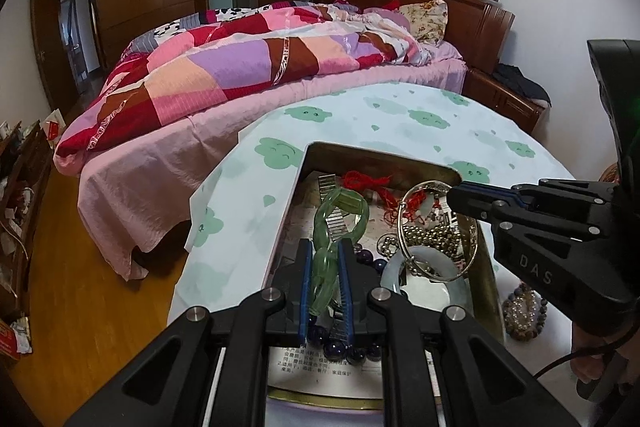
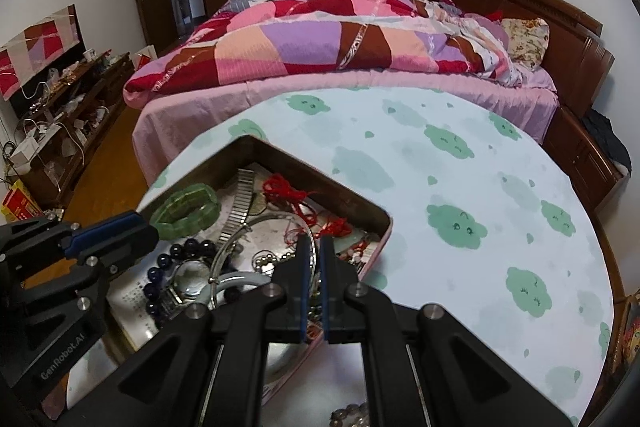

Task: Organize jewelry
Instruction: 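Lower the green bangle into the tin with the left gripper while the right gripper drops the silver bangle in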

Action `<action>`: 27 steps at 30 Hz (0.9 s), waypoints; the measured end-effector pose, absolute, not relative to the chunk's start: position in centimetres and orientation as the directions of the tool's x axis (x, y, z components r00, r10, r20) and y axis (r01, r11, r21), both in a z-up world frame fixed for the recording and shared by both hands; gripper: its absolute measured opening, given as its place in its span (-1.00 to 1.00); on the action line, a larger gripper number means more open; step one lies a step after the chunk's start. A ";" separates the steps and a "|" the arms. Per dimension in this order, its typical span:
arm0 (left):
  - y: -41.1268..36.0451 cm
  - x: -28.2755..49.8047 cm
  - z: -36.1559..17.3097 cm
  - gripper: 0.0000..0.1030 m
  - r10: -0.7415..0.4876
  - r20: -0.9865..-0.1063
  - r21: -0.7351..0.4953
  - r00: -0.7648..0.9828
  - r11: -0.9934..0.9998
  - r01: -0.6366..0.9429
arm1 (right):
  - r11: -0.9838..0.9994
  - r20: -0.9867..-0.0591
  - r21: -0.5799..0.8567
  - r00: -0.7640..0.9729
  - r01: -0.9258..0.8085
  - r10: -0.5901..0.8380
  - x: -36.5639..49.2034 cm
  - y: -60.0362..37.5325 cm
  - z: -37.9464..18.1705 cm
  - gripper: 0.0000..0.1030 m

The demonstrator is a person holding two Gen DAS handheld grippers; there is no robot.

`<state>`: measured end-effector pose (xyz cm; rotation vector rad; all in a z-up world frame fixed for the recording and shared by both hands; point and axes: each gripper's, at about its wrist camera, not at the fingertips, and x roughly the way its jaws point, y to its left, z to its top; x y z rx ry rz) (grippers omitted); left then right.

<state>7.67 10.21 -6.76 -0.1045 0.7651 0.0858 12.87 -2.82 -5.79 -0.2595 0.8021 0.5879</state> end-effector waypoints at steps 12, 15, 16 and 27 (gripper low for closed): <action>10.0 8.0 -7.3 -0.76 0.042 -0.704 -0.054 0.708 0.992 -0.113 | 0.815 -0.744 0.002 0.543 -0.580 0.389 13.1 -2.8 -6.4 -0.89; 10.1 8.0 -7.3 -0.76 0.042 -0.706 -0.056 0.707 0.992 -0.114 | 0.812 -0.744 -0.003 0.544 -0.583 0.388 13.0 -2.8 -6.4 -0.89; 10.0 8.0 -7.4 -0.76 0.043 -0.708 -0.054 0.705 0.992 -0.115 | 0.811 -0.744 -0.002 0.542 -0.585 0.390 13.0 -2.8 -6.5 -0.89; 10.1 8.0 -7.7 -0.75 0.052 -0.709 -0.050 0.704 0.991 -0.124 | 0.803 -0.744 -0.001 0.537 -0.596 0.397 12.9 -2.7 -6.8 -0.88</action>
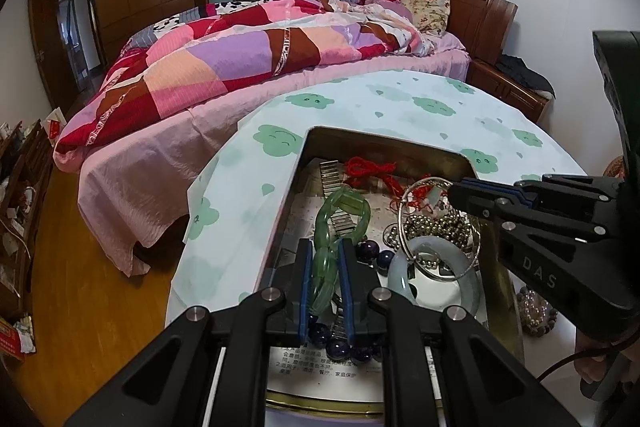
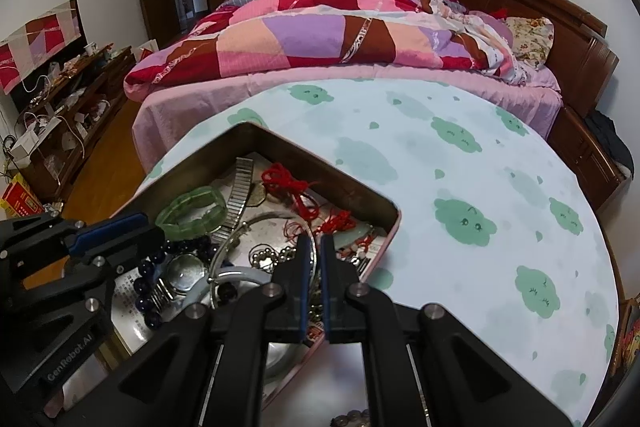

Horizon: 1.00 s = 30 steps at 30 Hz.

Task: Organize jewelry
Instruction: 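Lower the green bangle into the tin with the left gripper while the right gripper drops the silver bangle in, then grasp the grey bead bracelet with the left gripper while the right gripper grasps the pearl necklace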

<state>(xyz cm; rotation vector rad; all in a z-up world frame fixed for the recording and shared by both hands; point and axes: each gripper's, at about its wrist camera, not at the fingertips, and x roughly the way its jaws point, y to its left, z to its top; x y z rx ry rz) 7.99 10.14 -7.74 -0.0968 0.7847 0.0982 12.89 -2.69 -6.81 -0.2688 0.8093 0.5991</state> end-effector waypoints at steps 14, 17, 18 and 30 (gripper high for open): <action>10.4 7.4 -7.4 -0.12 0.032 -0.696 -0.083 0.717 0.989 -0.124 | 0.811 -0.736 0.029 0.536 -0.585 0.413 13.1 -3.1 -7.0 -0.35; 10.2 7.3 -7.2 -0.04 0.033 -0.690 -0.080 0.723 0.989 -0.121 | 0.811 -0.732 0.033 0.538 -0.585 0.418 12.9 -3.3 -6.8 -0.34; 10.1 7.3 -7.2 -0.03 0.032 -0.689 -0.082 0.724 0.989 -0.122 | 0.809 -0.731 0.036 0.537 -0.586 0.421 12.8 -3.4 -6.8 -0.34; 9.3 5.6 -6.4 0.43 0.052 -0.656 -0.085 0.753 0.986 -0.142 | 0.840 -0.732 0.066 0.546 -0.539 0.408 11.9 -9.0 -6.8 0.03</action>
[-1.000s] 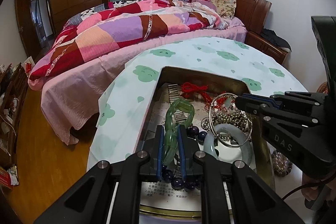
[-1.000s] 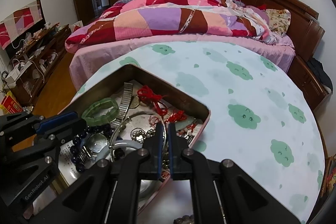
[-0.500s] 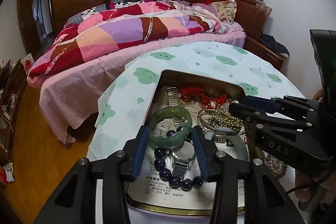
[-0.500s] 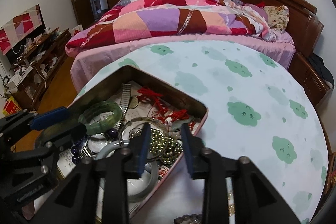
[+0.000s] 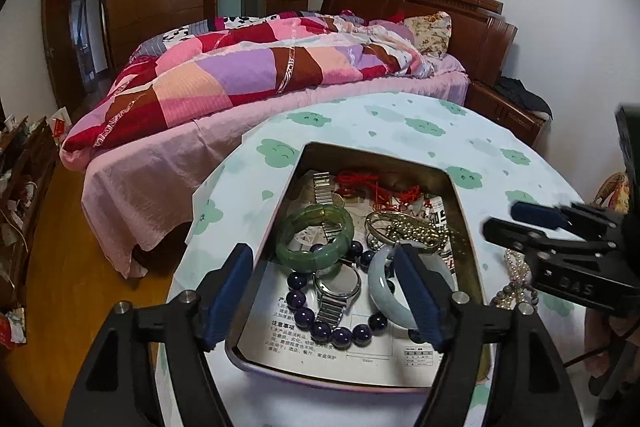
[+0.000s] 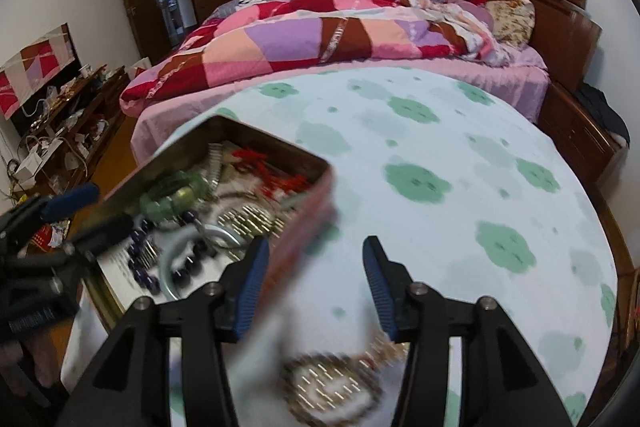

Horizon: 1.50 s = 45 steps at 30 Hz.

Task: Organize jewelry
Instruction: 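Grasp the grey bead bracelet with the left gripper while the right gripper grasps the pearl necklace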

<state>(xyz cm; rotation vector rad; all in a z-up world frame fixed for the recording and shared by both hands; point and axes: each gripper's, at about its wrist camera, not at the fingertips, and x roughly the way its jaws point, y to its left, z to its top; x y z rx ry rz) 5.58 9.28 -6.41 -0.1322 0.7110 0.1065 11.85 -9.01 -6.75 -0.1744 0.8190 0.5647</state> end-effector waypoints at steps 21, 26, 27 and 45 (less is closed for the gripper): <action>4.6 4.1 -6.6 0.43 0.021 -0.659 -0.088 0.752 0.991 -0.105 | 0.909 -0.774 0.110 0.539 -0.402 0.332 11.8 -16.2 -9.5 0.03; 3.6 3.6 -6.3 0.43 0.017 -0.652 -0.078 0.758 0.993 -0.089 | 0.893 -0.790 0.111 0.506 -0.436 0.345 11.6 -15.4 -10.8 -0.60; 3.4 3.5 -6.2 0.43 0.016 -0.648 -0.073 0.761 0.994 -0.083 | 0.893 -0.789 0.107 0.509 -0.437 0.343 11.4 -15.6 -10.7 -0.77; -3.5 2.6 -4.8 0.43 -0.073 -0.614 0.025 0.786 0.993 0.112 | 0.934 -0.748 0.185 0.572 -0.305 0.335 11.1 -21.4 -10.5 0.11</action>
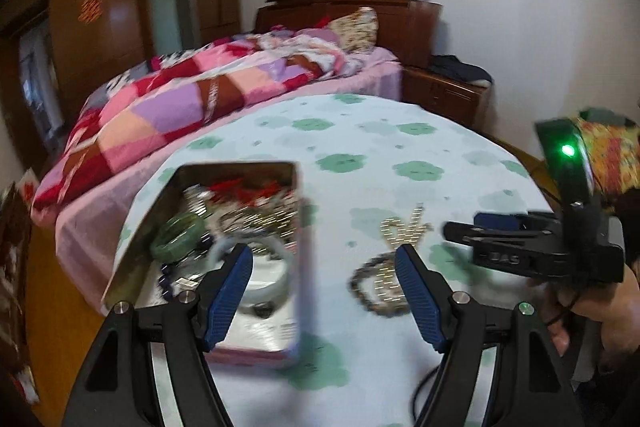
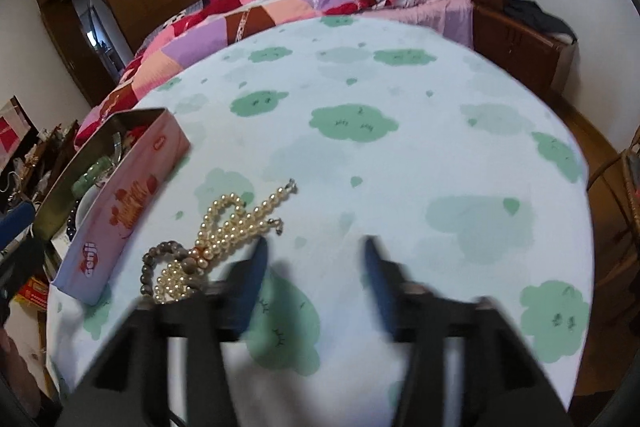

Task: Organize jewelry
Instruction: 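Grasp the grey bead bracelet with the left gripper while the right gripper grasps the pearl necklace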

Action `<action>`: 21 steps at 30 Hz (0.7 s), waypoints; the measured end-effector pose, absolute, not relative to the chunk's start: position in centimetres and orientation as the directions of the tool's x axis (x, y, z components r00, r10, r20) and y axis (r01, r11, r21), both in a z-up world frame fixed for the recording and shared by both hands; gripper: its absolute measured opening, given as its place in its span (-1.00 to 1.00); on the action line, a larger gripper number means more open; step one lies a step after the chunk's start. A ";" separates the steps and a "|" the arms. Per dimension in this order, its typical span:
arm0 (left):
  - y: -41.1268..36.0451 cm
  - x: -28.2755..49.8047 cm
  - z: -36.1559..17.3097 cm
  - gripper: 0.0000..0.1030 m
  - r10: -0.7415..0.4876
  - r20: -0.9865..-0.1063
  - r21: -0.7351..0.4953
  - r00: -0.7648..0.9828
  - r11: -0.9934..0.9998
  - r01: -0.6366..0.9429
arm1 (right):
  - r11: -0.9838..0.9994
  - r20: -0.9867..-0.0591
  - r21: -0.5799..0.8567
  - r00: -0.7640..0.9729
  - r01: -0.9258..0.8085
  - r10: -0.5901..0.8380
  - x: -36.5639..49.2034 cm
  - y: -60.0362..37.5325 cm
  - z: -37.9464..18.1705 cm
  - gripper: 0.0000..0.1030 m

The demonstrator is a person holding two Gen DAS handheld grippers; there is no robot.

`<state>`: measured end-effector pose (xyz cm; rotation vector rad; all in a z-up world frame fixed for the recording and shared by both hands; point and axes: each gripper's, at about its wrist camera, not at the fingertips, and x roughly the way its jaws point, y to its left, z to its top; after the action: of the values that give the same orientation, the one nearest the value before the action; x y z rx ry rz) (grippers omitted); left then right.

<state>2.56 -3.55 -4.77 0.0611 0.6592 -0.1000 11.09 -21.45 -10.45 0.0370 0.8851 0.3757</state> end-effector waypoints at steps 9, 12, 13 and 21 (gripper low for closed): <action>-7.7 5.8 -7.4 0.42 -0.132 -0.681 0.032 0.721 0.977 0.209 | 0.934 -0.732 0.239 0.583 -0.267 0.354 10.9 -24.0 -10.7 0.06; -8.0 7.2 -8.8 0.08 -0.114 -0.721 0.040 0.683 0.978 0.206 | 0.931 -0.729 0.237 0.583 -0.277 0.359 10.9 -23.7 -10.6 0.06; -8.0 7.5 -9.1 0.06 -0.127 -0.730 0.023 0.671 0.977 0.210 | 0.931 -0.727 0.236 0.584 -0.280 0.360 10.8 -23.6 -10.6 0.06; -8.9 8.3 -10.7 0.04 -0.149 -0.764 0.003 0.628 0.972 0.235 | 0.929 -0.736 0.237 0.571 -0.285 0.363 11.0 -23.3 -10.8 0.08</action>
<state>8.35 -8.91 -10.71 0.1062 0.8651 -0.2210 11.02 -23.32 -10.84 0.0956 0.8849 0.3804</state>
